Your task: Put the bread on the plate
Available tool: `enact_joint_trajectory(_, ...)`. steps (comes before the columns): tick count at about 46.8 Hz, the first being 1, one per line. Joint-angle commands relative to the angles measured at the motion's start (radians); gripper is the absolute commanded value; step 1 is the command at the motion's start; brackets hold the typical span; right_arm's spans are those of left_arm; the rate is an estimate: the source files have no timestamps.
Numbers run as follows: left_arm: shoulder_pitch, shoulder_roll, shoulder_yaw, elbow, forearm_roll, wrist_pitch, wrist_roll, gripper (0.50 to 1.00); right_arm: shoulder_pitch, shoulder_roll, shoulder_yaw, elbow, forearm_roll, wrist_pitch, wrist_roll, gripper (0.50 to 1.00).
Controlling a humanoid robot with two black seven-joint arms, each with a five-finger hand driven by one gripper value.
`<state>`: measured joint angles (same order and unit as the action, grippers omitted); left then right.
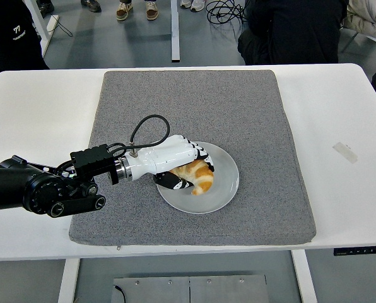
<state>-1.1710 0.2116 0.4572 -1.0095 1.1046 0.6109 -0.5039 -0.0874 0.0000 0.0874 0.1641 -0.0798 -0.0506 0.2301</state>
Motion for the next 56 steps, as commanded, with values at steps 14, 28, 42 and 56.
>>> enact_joint_trajectory(14,0.014,0.0,0.0,0.016,0.0,0.0,-0.002,0.5,0.0,0.0,0.0,-0.001,0.0,0.0,0.0,1.0)
enact_joint_trajectory(28,0.021,0.0,-0.002,0.017,-0.002,0.0,-0.002,0.5,0.0,0.0,0.0,-0.001,0.0,0.0,0.0,1.0)
enact_joint_trajectory(42,0.021,0.0,-0.003,0.017,-0.005,0.0,-0.039,0.886,0.0,0.0,0.0,0.0,0.0,0.0,0.0,1.0)
enact_joint_trajectory(56,0.021,0.0,-0.003,0.016,-0.006,0.0,-0.044,0.966,0.0,0.0,0.0,-0.001,0.0,0.0,0.0,1.0)
